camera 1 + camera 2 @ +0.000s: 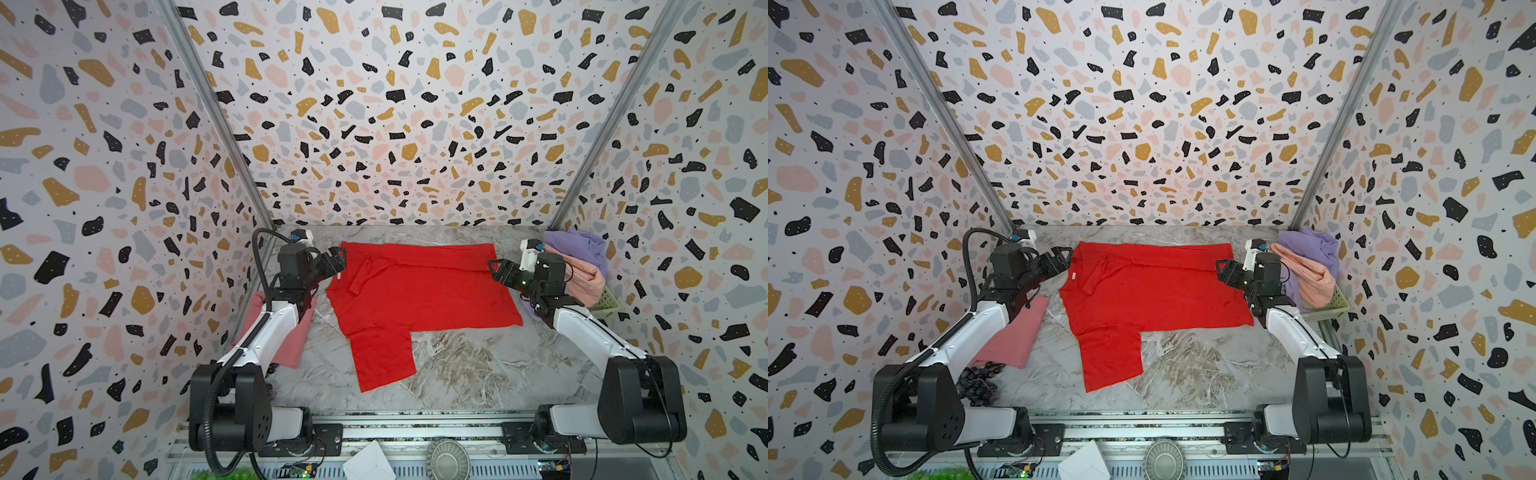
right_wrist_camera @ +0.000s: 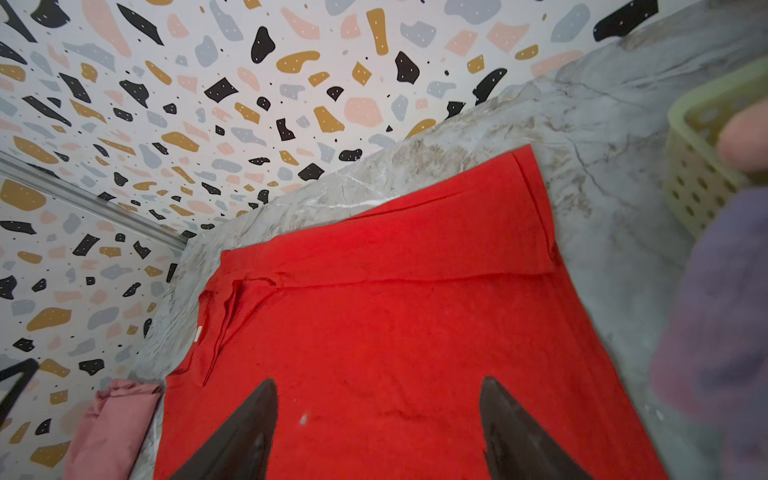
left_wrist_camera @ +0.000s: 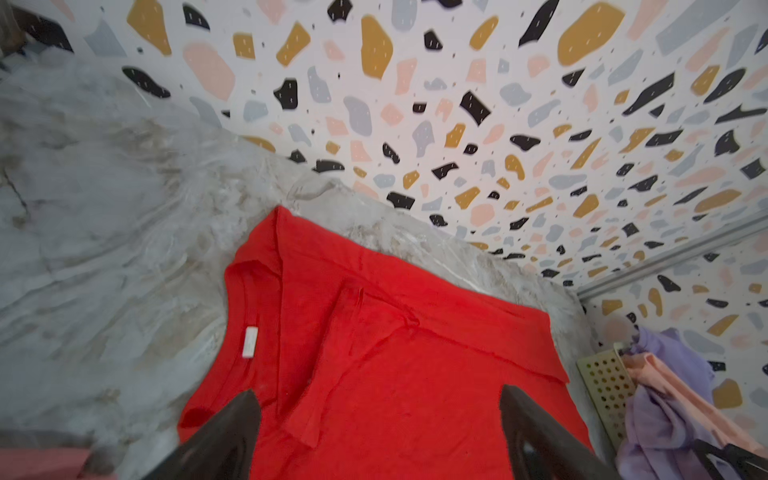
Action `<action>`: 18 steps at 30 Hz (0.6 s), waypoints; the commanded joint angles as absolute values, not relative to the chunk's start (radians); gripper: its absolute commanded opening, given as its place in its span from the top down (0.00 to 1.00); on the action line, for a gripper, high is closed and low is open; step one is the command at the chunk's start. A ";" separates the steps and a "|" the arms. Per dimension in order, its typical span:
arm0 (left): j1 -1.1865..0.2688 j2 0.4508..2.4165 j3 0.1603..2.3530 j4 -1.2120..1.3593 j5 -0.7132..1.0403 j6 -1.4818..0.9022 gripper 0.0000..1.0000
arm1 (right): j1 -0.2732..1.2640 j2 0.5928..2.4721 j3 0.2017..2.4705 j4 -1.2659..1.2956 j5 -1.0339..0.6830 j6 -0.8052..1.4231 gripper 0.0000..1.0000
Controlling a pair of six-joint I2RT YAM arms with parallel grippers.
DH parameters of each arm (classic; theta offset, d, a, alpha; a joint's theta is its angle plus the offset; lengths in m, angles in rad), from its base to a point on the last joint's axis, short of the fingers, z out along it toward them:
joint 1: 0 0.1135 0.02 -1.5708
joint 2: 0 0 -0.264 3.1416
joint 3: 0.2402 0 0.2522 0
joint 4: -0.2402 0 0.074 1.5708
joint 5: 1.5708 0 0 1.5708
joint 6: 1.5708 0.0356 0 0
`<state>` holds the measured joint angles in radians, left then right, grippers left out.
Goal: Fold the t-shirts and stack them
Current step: 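Lift both grippers and move them toward the shirt's near hem, then lower both grippers onto the near hem corners of the red shirt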
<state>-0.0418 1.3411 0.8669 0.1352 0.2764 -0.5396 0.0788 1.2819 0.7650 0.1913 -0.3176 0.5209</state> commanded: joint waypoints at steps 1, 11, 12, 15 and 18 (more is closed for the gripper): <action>-0.077 1.343 0.826 0.149 0.313 -0.579 0.00 | 0.105 1.121 0.688 0.101 -0.205 0.527 0.17; -0.158 1.325 0.758 0.136 0.365 -0.597 0.00 | 0.113 0.760 0.510 -0.048 -0.140 0.563 0.02; -0.164 1.310 0.743 0.126 0.363 -0.600 0.00 | 0.112 0.748 0.496 -0.052 -0.146 0.568 0.02; -0.178 1.236 0.678 0.102 0.334 -0.611 0.00 | 0.112 0.738 0.464 -0.041 -0.183 0.580 0.01; -0.193 1.128 0.607 0.006 0.255 -0.602 0.00 | 0.113 0.756 0.441 -0.040 -0.219 0.581 0.02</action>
<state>-0.1825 1.2060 0.6456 0.0647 0.3122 -0.5987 0.1097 0.7502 0.4507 -0.0139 -0.1856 0.5678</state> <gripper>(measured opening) 0.996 0.983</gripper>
